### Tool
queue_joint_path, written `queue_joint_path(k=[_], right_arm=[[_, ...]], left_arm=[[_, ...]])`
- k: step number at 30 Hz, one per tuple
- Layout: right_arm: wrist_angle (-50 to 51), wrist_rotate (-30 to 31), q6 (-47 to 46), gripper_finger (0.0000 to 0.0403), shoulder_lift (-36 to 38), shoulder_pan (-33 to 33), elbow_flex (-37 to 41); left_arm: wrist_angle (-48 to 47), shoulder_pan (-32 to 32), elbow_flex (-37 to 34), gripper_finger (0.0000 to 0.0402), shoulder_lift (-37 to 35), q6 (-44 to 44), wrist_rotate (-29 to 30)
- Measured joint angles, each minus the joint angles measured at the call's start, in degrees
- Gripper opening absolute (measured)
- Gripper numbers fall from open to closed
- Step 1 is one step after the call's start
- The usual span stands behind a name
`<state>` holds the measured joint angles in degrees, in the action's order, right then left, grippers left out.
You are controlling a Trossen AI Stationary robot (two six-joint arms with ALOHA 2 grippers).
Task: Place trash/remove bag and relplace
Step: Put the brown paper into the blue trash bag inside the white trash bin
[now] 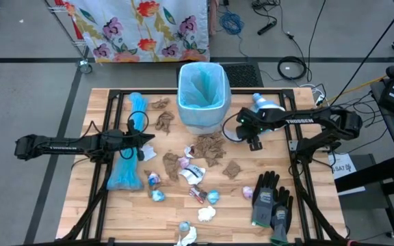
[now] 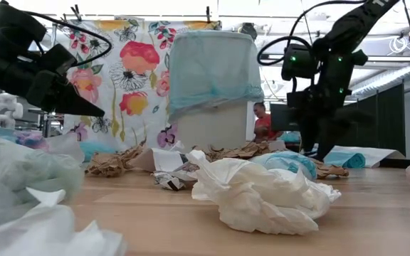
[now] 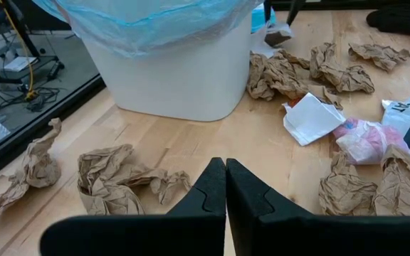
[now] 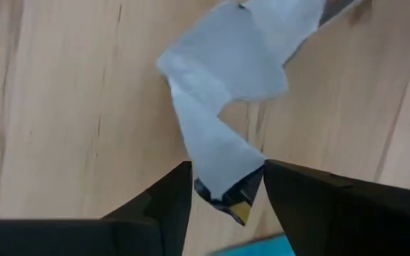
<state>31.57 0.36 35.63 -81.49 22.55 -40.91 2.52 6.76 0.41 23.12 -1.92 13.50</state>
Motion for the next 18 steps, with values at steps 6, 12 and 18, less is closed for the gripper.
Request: queue_joint_path(k=[6, 12, 18], right_arm=[[-3.4, -0.8, 2.9, 0.015, -1.8, 0.0, 0.4], [-4.4, -3.5, 2.7, 0.0086, -5.8, -0.8, 0.3], [-5.7, -3.4, -2.0, 0.0008, -5.9, -1.7, 0.3]], left_arm=[[0.0, 0.0, 0.0, 0.0002, 0.0, 0.0, 0.0], [0.0, 0.0, 0.0, 0.0002, 0.0, 0.0, 0.0], [0.0, 0.0, 0.0, 0.0002, 0.0, 0.0, 0.0]])
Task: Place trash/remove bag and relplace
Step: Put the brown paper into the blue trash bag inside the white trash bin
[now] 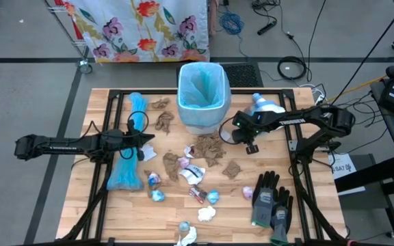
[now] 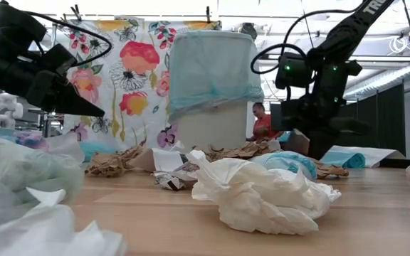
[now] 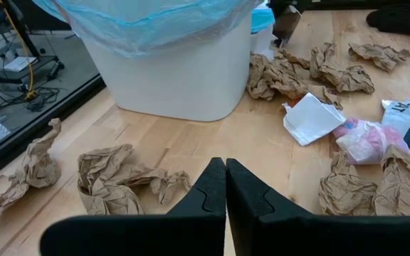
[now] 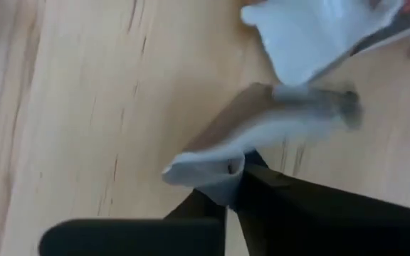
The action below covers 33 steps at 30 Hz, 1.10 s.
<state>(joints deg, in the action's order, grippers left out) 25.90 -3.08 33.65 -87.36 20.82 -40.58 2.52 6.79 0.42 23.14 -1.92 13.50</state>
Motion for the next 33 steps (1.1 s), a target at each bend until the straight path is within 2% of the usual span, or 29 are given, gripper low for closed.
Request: queue_joint_path(k=[5, 11, 15, 21, 26, 33], right_arm=[[6.3, 0.1, -6.9, 0.0001, 2.0, -0.1, -0.6], [19.2, 0.2, -15.3, 0.0001, 6.8, -0.8, -7.7], [26.9, 1.2, -22.3, 0.0, 10.4, -1.2, -16.0], [40.7, 9.6, -30.0, 0.0, 11.1, -3.0, -34.6], [43.1, 15.2, -35.4, 0.0, 9.7, -4.1, -48.8], [33.7, 15.3, -37.7, 0.0, 3.0, -4.1, -60.5]], left_arm=[[0.0, 0.0, 0.0, 0.0002, 0.0, 0.0, 0.0], [0.0, 0.0, 0.0, 0.0002, 0.0, 0.0, 0.0], [0.0, 0.0, 0.0, 0.0002, 0.0, 0.0, 0.0], [0.0, 0.0, 0.0, 0.0002, 0.0, 0.0, 0.0], [0.0, 0.0, 0.0, 0.0002, 0.0, 0.0, 0.0], [0.0, 0.0, 0.0, 0.0002, 0.0, 0.0, 0.0]])
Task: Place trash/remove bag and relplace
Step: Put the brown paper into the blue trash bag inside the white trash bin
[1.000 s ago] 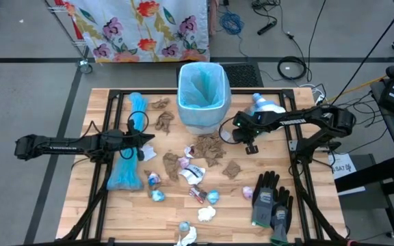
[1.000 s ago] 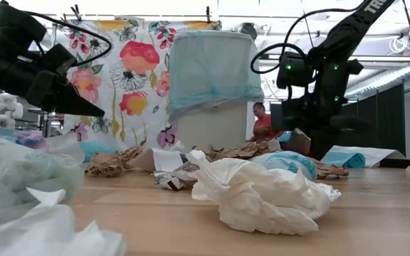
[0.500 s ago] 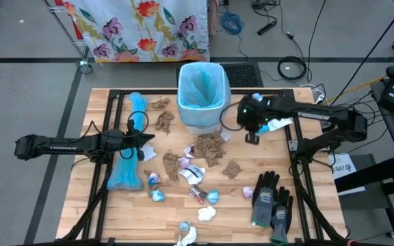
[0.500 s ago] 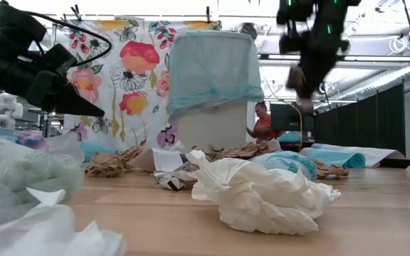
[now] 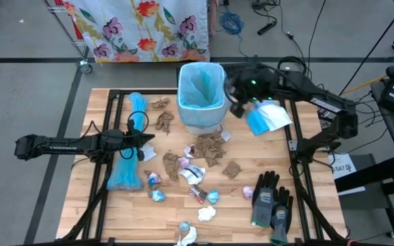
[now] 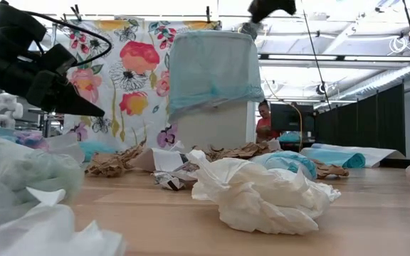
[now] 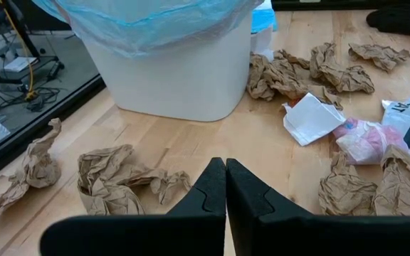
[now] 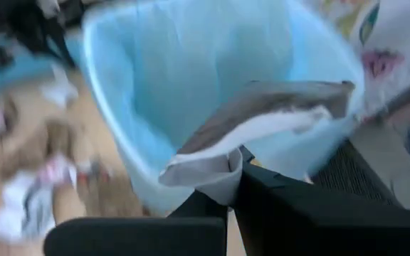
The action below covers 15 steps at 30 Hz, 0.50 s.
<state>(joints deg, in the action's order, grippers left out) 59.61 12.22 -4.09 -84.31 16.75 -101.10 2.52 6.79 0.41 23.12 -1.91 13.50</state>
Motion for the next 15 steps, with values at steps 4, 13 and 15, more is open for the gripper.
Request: queue_joint_path(k=[4, 13, 15], right_arm=[[-8.4, -0.2, 0.3, 0.0, -5.5, 0.0, -2.4], [-27.8, -0.2, -0.4, 0.0022, -14.4, 1.5, -3.3], [-28.6, -0.4, -2.6, 0.0039, -15.5, 2.5, -3.3]], left_arm=[[0.0, 0.0, 0.0, 0.0002, 0.0, 0.0, 0.0], [0.0, 0.0, 0.0, 0.0002, 0.0, 0.0, 0.0], [0.0, 0.0, 0.0, 0.0002, 0.0, 0.0, 0.0]])
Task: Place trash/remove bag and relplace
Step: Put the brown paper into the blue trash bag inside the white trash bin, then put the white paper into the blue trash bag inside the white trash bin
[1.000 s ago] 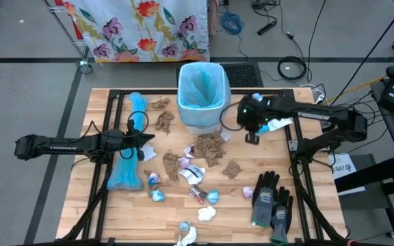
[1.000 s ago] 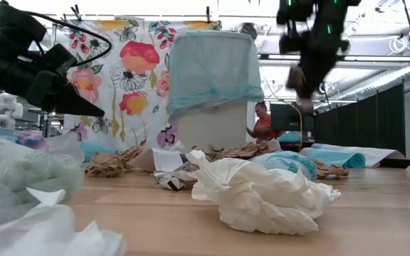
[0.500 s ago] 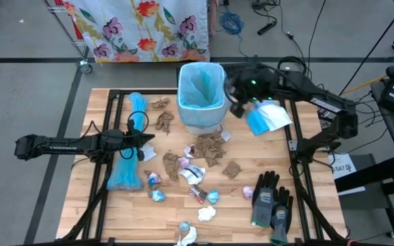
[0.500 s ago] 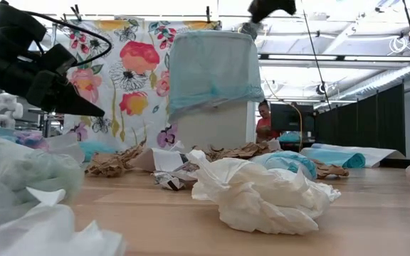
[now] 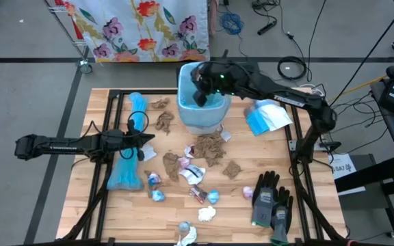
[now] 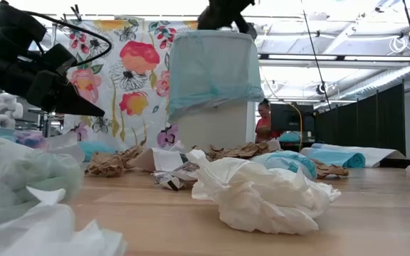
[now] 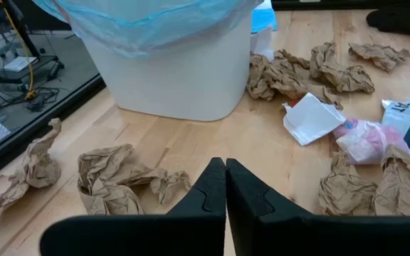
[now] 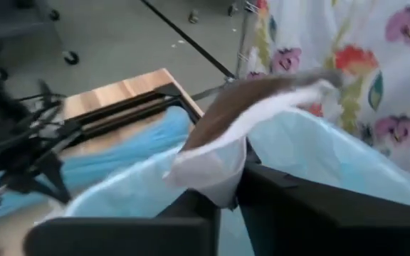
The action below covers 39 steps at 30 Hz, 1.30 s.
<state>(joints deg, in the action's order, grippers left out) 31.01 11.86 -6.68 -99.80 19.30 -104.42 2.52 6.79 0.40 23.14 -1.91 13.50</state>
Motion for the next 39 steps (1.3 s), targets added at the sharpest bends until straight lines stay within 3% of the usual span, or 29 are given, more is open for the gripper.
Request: queue_joint_path(k=[11, 22, 26, 35, 39], right_arm=[[1.3, 0.1, -4.7, 0.0147, -0.5, 2.0, 0.0], [3.2, 0.1, -5.1, 0.0203, 3.9, -0.3, 0.0], [11.4, 0.1, -7.9, 0.0204, 7.0, -2.2, 0.0], [40.4, 0.2, -19.1, 0.0186, 11.7, -6.8, 0.0], [45.7, 1.7, -22.0, 0.0181, 12.3, -11.6, 4.3]], left_arm=[[0.0, 0.0, 0.0, 0.0002, 0.0, 0.0, 0.0], [0.0, 0.0, 0.0, 0.0002, 0.0, 0.0, 0.0], [0.0, 0.0, 0.0, 0.0002, 0.0, 0.0, 0.0], [0.0, 0.0, 0.0, 0.0002, 0.0, 0.0, 0.0], [0.0, 0.0, 0.0, 0.0002, 0.0, 0.0, 0.0]])
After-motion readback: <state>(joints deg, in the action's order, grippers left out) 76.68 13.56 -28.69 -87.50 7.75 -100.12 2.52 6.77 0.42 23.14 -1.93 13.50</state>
